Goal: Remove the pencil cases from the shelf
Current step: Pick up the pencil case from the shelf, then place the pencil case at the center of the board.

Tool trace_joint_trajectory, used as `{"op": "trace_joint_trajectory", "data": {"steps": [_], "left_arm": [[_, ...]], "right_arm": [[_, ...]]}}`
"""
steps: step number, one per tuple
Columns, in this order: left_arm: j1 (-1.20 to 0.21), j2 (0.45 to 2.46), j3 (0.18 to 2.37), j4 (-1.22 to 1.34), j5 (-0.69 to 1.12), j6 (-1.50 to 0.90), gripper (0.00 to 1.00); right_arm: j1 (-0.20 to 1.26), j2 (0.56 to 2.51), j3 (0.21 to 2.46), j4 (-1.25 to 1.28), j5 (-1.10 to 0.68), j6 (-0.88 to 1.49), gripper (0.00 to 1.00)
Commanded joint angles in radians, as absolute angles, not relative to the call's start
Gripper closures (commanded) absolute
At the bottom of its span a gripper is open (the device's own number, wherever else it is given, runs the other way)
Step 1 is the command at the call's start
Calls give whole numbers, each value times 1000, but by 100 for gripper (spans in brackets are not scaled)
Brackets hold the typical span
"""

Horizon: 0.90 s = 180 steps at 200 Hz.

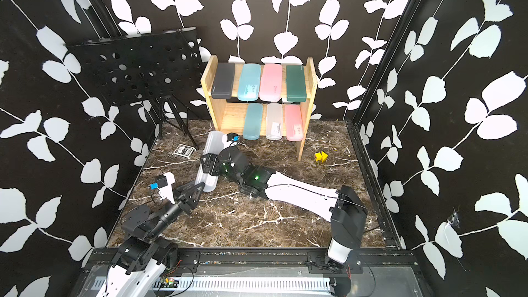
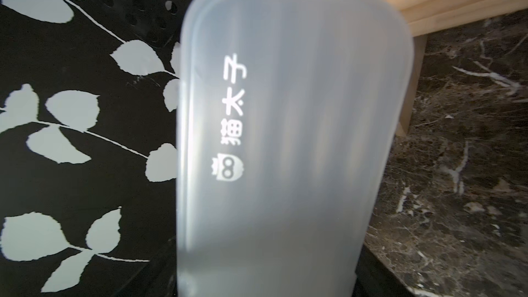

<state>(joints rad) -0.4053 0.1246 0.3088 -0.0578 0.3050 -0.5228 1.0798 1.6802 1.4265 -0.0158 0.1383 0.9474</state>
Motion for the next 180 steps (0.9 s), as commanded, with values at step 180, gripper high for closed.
{"op": "trace_joint_trajectory", "data": {"steps": [180], "left_arm": [[-410,535,320,196,218,-514,1]], "right_arm": [[299,1614,1079,-958,92,180,100]]}}
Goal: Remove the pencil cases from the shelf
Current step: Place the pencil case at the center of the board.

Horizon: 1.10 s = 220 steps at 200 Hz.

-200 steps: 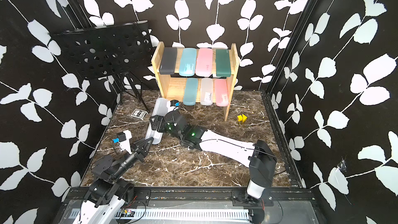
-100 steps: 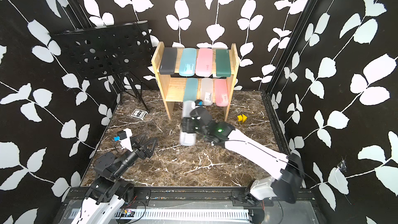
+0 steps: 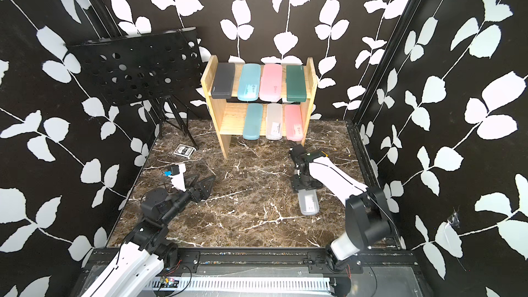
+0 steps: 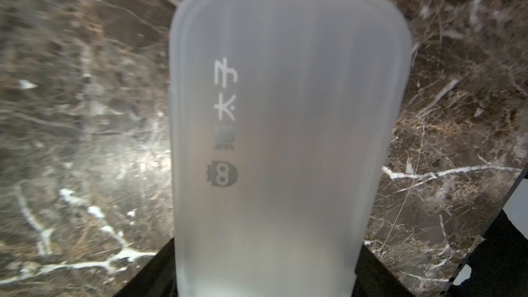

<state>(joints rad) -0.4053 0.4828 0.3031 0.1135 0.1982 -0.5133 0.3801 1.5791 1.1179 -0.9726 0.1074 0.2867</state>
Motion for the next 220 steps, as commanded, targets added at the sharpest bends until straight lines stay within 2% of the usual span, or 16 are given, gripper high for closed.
{"op": "trace_joint_trajectory", "data": {"steps": [1,56,110,123,140,156,159,163,165,202,220], "left_arm": [[-410,538,321,195,219,-515,1],[-408,667,354,244,244,-502,1],[-408,739,367,294,263,-521,1],[-408,750,370,299,266,-529,1],[-408,766,383,301,275,-542,1],[-409,790,395,314,288,-569,1],[-408,796,398,318,292,-575,1],[-408,802,403,323,298,-584,1],[-408,807,406,326,300,-588,1],[-409,879,447,394,347,-681,1],[-411,920,476,420,357,-734,1]], "right_arm": [[295,1618,1077,-954,90,178,100],[151,1645,958,-750,14,128,94],[103,1779,1002,-758,39,76,89],[92,1793,1008,-764,47,79,77],[91,1783,1005,-759,40,79,45],[91,1746,991,-740,29,88,26],[91,1736,988,-737,27,91,19],[90,1725,982,-730,20,94,4],[90,1717,980,-727,17,96,1],[92,1608,958,-710,-23,130,0],[92,1490,956,-710,-42,165,1]]}}
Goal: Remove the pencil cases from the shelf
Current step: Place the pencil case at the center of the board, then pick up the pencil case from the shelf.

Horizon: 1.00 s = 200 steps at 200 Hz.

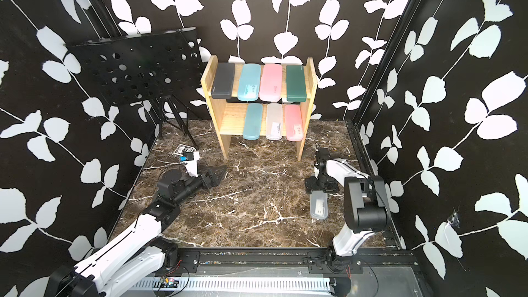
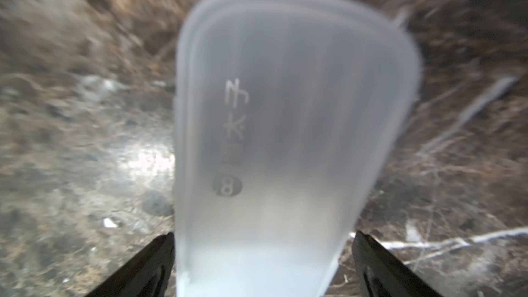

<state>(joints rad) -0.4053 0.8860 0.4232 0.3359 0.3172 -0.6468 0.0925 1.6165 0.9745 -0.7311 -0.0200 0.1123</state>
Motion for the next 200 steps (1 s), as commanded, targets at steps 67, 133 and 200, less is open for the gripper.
{"op": "trace_joint_trajectory", "data": {"steps": [67,133,200], "left_arm": [[-460,1218,661,599,367,-960,1],[-498,1541,870,801,399,-1164,1],[-501,1686,969,862,405,-1170,23]], "right_arm": [[92,1128,1001,-728,-77,388,0],[92,1072,1030,-767,-103,411,1],[92,1060,1035,-793,-102,396,0]]}}
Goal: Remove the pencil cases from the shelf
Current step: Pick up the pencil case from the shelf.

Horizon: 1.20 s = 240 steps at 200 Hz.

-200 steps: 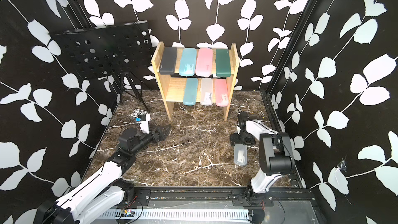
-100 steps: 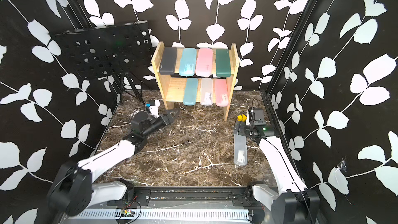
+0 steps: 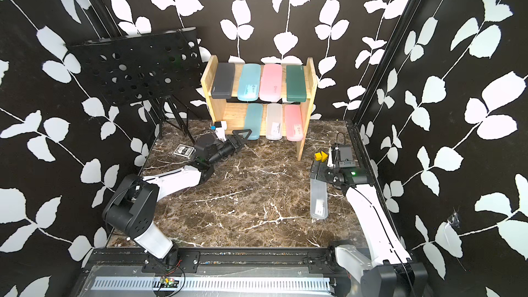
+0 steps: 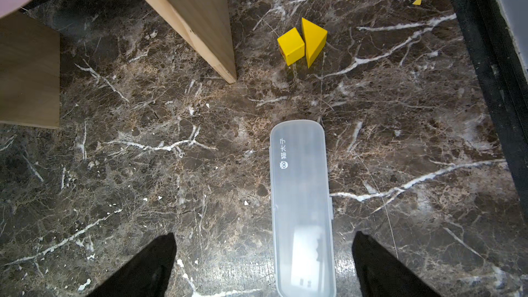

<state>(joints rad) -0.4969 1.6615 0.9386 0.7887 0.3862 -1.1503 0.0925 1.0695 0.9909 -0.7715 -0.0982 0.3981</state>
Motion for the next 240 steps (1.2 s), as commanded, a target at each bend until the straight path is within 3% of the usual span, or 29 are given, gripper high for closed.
{"op": "trace_joint_trajectory", "data": {"steps": [1,21,51,73,114,168,199,240], "left_arm": [[-500,1688,967,866,405,-1172,23],[-502,1715,951,927,408,-1205,32],[-505,1719,934,944,397,-1212,58],[-504,1713,935,925,400,-1201,62],[-505,1695,920,909,405,-1185,100],[-505,1555,800,805,409,-991,100],[-508,1349,656,710,368,-739,100],[-516,1048,526,472,284,-447,100]], "right_arm": [[92,1060,1035,-794,-102,396,0],[92,1060,1038,-794,-104,394,1],[91,1057,1038,-793,-107,395,1],[92,1054,1042,-796,-112,394,1],[99,1032,1065,-814,-121,385,0],[229,894,1097,-734,-58,459,0],[337,864,1048,-595,-82,553,1],[552,957,1029,-468,66,622,1]]}}
